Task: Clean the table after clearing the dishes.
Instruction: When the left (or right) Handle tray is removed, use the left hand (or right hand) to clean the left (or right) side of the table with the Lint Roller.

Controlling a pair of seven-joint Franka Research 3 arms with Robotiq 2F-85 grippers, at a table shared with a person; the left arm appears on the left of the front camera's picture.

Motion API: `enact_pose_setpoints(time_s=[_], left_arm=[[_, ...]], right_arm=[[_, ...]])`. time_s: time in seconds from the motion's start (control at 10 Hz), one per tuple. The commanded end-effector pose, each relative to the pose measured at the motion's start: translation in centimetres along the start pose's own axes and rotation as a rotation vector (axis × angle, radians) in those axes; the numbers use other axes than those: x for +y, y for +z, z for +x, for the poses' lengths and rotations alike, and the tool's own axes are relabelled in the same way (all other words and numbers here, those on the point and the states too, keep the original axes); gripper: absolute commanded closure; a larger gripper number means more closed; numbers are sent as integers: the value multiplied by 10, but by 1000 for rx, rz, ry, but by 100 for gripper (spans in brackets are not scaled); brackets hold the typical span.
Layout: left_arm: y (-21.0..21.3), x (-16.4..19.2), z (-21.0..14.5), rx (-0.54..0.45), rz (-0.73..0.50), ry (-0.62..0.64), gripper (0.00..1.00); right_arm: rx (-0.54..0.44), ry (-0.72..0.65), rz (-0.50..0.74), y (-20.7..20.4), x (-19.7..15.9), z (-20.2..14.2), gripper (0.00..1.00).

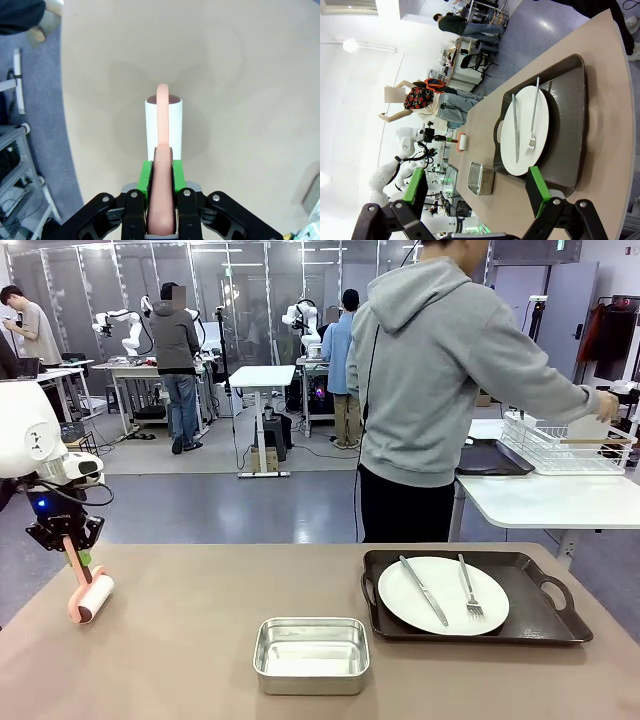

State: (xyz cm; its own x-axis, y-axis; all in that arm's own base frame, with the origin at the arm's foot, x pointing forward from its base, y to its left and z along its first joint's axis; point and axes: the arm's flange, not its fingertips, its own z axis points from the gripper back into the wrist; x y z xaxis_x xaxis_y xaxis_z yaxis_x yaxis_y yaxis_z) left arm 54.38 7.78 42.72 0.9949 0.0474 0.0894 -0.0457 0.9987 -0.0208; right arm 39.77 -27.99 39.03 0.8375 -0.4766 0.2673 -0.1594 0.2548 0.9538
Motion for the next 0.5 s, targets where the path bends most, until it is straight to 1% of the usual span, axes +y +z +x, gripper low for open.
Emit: enact_pose_setpoints(time_s=[0.0, 0.1, 0.2, 0.4], left_arm=[[55, 10, -32, -39, 49, -5, 79], [75, 16, -49, -91, 68, -29, 79], [84, 18, -56, -120, 84, -42, 79], [101, 22, -72, -181, 94, -27, 79]], right_arm=[[10, 5, 0, 1, 3, -2, 0], [10, 5, 0, 1, 3, -2, 0], [10, 5, 0, 1, 3, -2, 0], [10, 5, 0, 1, 3, -2, 0]])
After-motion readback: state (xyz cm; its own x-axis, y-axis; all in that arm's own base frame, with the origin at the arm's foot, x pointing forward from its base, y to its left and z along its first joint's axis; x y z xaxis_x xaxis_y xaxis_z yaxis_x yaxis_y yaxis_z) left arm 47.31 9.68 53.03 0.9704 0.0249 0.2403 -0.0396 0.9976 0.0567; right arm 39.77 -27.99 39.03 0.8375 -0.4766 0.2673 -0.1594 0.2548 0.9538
